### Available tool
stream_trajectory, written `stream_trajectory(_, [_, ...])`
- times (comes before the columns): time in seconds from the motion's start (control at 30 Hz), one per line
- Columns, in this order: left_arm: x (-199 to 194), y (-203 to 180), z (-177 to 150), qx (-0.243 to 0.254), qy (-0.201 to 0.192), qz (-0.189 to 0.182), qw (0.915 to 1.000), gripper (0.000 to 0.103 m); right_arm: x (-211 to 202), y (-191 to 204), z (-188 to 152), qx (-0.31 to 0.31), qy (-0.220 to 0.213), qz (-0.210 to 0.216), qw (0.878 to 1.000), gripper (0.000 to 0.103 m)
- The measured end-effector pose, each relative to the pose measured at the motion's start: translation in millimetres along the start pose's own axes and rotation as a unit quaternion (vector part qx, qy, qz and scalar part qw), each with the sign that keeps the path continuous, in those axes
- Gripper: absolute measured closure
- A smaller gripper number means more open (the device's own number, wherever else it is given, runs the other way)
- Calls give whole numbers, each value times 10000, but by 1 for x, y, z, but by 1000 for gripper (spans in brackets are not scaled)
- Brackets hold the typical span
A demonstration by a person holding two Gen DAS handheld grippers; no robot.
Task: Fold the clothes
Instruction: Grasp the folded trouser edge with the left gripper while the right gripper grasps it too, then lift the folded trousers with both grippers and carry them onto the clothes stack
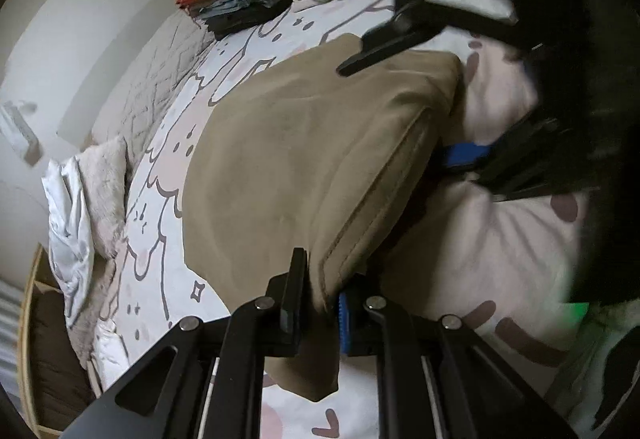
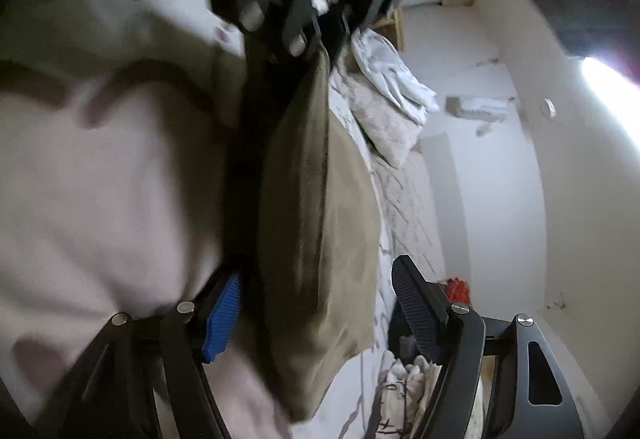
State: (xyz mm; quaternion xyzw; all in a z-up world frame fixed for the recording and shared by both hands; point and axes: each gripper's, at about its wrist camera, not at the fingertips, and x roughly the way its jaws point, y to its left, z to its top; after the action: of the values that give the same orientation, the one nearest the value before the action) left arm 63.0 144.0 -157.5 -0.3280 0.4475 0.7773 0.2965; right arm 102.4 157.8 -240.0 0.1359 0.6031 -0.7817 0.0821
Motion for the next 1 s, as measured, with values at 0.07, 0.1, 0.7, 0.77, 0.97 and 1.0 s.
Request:
stream_trajectory(0.07, [-3,0,-4,-46,-15,4,10000,90,14,-2,0,67,188,37,9998,41])
stream_trajectory(0.1, [-3,0,-4,-44,-17,17,10000,90,17,-3,-1,79,224,65,9997,41])
stream_trajectory(0.7, [16,-65,-40,2150,-233,1656,9622,82,25,20,-55,-1159,-20,-390,9925,75])
stream_trajectory(0.77, [20,-69,-45,2292,-126,1844,9557,64,26,19,-56,-1075,0,-440,9932,75])
stream_trajectory(0.97, [27,-78,-56,2720,76,2355,9330,61,31,18,-55,-962,101,-579,9936,75])
stream_trajectory(1.0, [29,-80,-59,2863,70,2468,9258,61,33,18,-55,-973,126,-602,9934,75])
